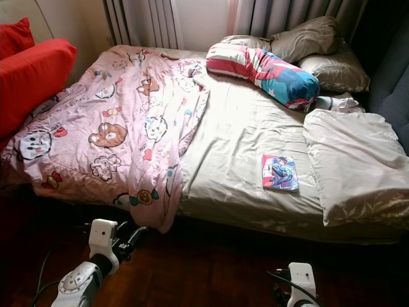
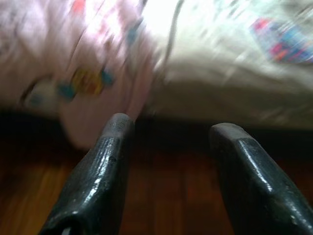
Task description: Clean up the room
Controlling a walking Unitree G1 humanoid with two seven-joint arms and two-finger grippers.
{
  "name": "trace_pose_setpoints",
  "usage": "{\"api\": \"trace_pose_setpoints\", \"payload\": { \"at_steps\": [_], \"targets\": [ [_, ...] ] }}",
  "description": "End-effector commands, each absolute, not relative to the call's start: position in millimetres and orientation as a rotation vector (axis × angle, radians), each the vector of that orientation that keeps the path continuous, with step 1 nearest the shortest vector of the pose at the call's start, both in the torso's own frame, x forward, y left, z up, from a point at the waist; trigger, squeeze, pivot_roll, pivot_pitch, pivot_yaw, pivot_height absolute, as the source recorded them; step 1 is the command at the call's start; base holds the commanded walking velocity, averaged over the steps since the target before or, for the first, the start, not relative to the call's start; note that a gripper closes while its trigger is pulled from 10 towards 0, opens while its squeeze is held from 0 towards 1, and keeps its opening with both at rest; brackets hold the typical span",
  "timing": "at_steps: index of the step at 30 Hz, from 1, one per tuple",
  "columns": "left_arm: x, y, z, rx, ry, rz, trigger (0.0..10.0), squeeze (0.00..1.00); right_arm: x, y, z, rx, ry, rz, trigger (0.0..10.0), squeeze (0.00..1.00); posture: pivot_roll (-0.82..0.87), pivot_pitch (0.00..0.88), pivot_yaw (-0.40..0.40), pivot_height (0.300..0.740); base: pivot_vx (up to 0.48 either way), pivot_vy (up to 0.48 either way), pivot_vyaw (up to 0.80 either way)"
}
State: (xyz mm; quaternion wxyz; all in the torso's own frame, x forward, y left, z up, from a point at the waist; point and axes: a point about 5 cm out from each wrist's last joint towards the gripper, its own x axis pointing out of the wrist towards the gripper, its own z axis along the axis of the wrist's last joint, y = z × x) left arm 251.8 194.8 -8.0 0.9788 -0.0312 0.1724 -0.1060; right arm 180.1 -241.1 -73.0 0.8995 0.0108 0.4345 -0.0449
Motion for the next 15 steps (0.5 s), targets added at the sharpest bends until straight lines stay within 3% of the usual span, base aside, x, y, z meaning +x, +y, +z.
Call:
{"api": "trace_pose_setpoints", "payload": {
  "at_steps": [1, 6, 15],
  "targets": [
    [244.8, 205.1, -18.6, -0.023, 0.429, -0.160, 10.0, 0.00, 177.3, -239.7, -74.8, 0.027, 0.912, -0.093, 10.0, 0.00, 0.00, 0.048, -0.004, 0.740, 0.000, 0.000, 0.00],
    [225.8, 217.3, -43.7, -0.122, 0.607, 0.014, 10.0, 0.00, 178.0, -238.4, -74.9, 0.033, 0.911, -0.093, 10.0, 0.00, 0.00, 0.042, -0.004, 0.740, 0.000, 0.000, 0.00],
    [203.3, 211.6, -65.1, -0.113, 0.776, 0.050, 10.0, 0.00, 178.9, -236.3, -75.2, 0.043, 0.910, -0.098, 10.0, 0.00, -0.01, 0.027, 0.004, 0.740, 0.000, 0.000, 0.00]
  ]
}}
